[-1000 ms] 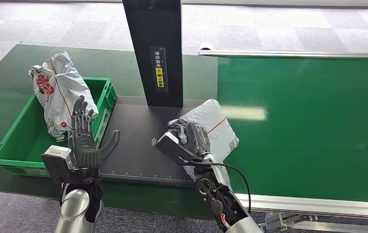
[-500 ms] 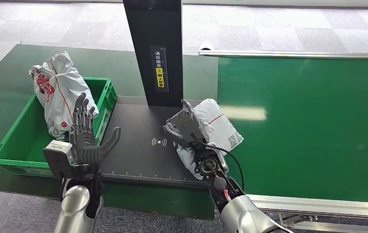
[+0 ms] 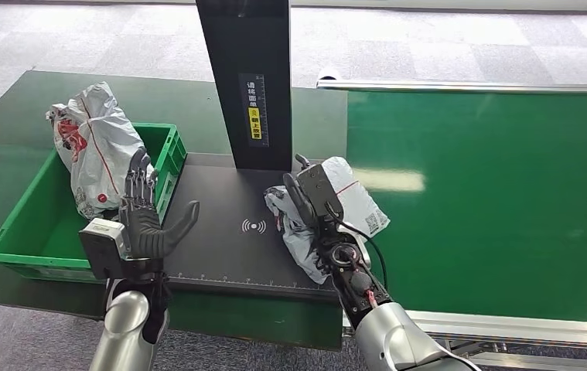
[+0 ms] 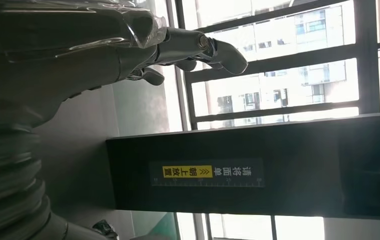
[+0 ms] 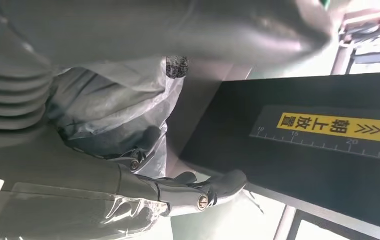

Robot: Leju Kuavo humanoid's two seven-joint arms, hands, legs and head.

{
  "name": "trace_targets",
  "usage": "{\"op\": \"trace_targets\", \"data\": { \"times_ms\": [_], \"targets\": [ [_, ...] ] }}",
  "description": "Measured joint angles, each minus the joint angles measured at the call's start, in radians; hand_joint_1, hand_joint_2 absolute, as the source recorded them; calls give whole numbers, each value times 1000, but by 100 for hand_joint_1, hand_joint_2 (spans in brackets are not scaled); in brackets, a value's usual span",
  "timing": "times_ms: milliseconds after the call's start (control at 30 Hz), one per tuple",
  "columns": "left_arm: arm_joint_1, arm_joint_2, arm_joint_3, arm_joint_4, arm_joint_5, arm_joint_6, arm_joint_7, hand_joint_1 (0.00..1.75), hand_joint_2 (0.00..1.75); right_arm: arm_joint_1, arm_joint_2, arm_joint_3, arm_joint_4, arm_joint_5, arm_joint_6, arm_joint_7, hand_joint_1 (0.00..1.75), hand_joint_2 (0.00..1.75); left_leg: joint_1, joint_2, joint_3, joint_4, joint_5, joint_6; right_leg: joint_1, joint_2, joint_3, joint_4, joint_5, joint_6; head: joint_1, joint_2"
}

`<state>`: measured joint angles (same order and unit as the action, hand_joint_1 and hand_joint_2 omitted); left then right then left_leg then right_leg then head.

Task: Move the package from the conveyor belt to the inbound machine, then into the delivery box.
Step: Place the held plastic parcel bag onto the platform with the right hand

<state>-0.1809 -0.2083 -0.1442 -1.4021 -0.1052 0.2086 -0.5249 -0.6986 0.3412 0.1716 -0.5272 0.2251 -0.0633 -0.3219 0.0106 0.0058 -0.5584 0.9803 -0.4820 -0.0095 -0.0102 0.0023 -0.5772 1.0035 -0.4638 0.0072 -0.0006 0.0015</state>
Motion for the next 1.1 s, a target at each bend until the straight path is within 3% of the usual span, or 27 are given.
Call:
{"op": "trace_targets", "data": {
  "times_ms": [633,1100],
  "targets": [
    [-9,-2,-65,7,3,-45,-5,0,175,-35,-5,-26,23,-170,146,-126,0,0,0,0,0,0,0,0,0,0,0,0,0,0,0,0],
    [-7,2,-54,3,2,-41,-13,0,175,-29,-4,-21,-14,-148,122,-177,0,0,0,0,0,0,0,0,0,0,0,0,0,0,0,0]
  ]
}}
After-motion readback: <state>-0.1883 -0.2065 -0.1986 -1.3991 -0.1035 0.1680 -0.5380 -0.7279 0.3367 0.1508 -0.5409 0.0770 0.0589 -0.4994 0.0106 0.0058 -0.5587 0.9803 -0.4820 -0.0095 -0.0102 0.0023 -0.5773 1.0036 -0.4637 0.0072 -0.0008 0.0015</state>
